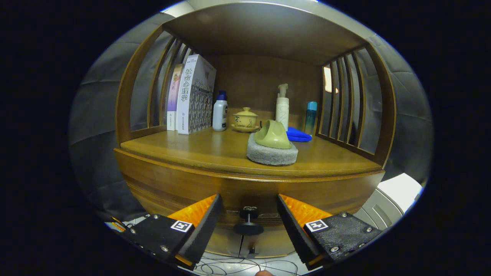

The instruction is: Pull open the drawer, take out the items inside it, and place them on the countertop above the cabinet.

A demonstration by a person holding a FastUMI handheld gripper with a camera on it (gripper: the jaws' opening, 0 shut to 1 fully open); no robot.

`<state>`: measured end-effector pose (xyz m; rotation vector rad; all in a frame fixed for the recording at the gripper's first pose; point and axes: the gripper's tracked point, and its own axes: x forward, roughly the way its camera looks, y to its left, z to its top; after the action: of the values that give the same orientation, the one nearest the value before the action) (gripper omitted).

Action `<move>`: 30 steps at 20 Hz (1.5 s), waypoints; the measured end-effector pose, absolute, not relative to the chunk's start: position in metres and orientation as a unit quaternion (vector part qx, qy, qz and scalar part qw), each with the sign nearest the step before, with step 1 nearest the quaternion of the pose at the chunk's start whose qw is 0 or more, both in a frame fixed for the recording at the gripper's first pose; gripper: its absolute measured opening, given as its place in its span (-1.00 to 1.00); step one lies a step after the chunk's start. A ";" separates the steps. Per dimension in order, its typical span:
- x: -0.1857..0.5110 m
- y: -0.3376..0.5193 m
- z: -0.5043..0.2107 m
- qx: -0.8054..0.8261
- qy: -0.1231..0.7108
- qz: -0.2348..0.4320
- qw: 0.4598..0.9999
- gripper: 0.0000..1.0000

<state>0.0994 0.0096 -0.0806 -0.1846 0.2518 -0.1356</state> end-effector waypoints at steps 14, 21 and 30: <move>0.070 -0.003 -0.041 -0.066 0.086 -0.064 0.992 0.89; 0.034 -0.007 -0.009 -0.028 0.071 -0.053 0.996 0.90; -0.004 0.011 0.028 -0.019 0.027 -0.022 0.999 0.90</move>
<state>-0.0041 0.0114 0.0278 -0.0379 0.0545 -0.0433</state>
